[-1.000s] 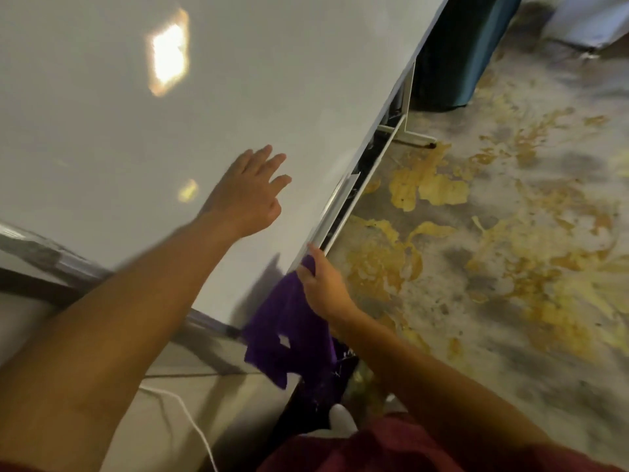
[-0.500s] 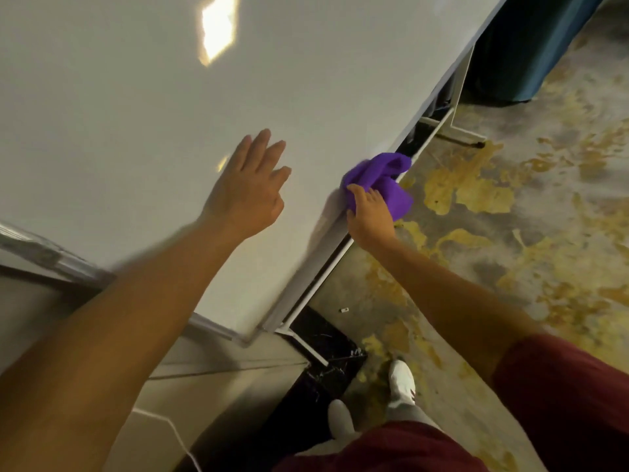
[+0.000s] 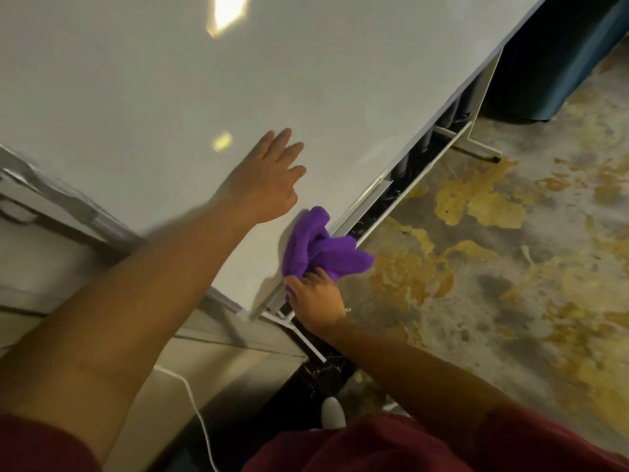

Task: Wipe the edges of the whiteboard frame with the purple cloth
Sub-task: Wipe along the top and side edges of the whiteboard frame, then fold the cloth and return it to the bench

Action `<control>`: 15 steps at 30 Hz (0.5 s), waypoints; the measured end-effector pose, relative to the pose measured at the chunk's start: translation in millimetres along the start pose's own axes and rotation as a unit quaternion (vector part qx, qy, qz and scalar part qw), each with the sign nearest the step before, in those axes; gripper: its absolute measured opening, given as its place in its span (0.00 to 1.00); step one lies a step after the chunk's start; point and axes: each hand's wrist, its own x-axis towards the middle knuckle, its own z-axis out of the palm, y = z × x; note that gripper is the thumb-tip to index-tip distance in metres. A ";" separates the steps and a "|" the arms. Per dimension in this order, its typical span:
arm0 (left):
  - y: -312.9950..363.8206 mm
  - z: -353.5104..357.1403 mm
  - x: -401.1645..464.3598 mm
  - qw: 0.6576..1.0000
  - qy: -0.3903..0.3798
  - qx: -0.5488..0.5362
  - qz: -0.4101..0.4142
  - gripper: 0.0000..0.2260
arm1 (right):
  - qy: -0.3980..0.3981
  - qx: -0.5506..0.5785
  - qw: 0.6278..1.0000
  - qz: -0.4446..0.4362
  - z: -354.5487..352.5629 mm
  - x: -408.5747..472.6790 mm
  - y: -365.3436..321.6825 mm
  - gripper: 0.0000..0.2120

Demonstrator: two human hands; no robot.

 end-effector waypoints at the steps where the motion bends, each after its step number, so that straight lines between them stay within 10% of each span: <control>1: -1.0 0.3 -5.4 1.000 -0.004 -0.003 0.006 0.24 | -0.009 0.005 1.000 -0.011 6.6 -4.8 -13.3 0.09; 9: -2.8 0.5 -30.8 0.980 -0.012 -0.197 -0.012 0.20 | -0.167 0.216 0.958 0.088 24.0 -37.0 -94.3 0.11; 15: 34.3 -16.6 -18.7 0.776 -0.218 -0.588 -0.072 0.19 | -0.090 0.406 0.880 0.230 -70.8 5.4 -58.9 0.14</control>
